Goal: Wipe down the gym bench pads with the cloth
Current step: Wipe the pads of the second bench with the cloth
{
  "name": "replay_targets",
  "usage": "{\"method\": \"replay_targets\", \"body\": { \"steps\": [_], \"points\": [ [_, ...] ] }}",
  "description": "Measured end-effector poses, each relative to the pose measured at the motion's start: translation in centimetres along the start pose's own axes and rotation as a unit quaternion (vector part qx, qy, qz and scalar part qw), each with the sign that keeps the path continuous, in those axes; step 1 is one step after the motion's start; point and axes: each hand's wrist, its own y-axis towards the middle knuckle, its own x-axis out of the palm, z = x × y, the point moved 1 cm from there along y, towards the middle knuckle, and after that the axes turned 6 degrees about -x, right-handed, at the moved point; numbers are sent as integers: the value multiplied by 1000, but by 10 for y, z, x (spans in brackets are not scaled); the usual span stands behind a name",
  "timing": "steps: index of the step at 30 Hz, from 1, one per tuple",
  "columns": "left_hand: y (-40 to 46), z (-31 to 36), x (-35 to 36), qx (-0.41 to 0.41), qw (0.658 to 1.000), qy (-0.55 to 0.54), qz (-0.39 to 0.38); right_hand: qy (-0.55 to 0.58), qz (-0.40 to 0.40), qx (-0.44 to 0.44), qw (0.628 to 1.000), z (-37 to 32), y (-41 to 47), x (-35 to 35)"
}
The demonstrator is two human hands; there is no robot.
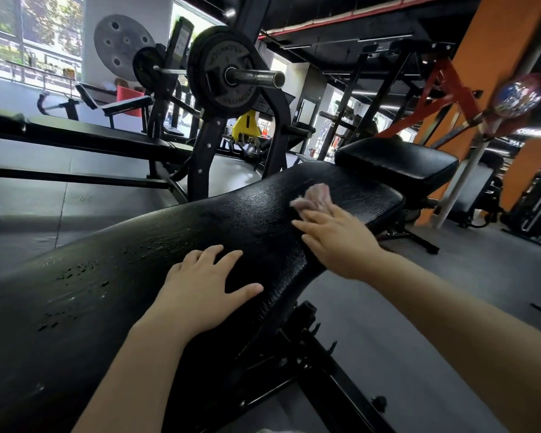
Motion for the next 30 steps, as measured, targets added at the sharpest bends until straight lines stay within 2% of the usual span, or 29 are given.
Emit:
{"method": "replay_targets", "body": {
  "steps": [3,5,7,10,12,15,19,22,24,27,30],
  "points": [
    [1,0,1,-1,1000,3,5,41,48,-146,987,-45,-22,6],
    [1,0,2,1,1000,4,8,67,55,-190,978,-50,-28,6],
    [-1,0,2,5,1000,2,7,75,38,-159,984,-34,-24,0],
    [-2,-3,1,6,1000,-8,-3,45,3,-52,998,3,-3,-6],
    [-4,-4,-1,4,1000,-12,-2,44,15,-22,999,1,5,-4],
    [-5,-8,-6,-5,1000,-18,8,58,13,-49,997,-39,3,5],
    [-13,-23,-15,-30,999,-27,24,82,88,-184,976,-101,-18,8],
    [-26,-35,-25,-53,998,-18,10,155,68,-213,962,-124,-24,14],
    [-36,-40,-30,-64,998,-1,1,233,43,-193,952,-124,-25,9],
    [-46,-40,-33,-70,997,10,-1,388,73,-138,908,-113,-27,1],
    [-50,-32,-33,-61,998,-6,15,330,126,-66,933,-100,-32,1]
  ]
}}
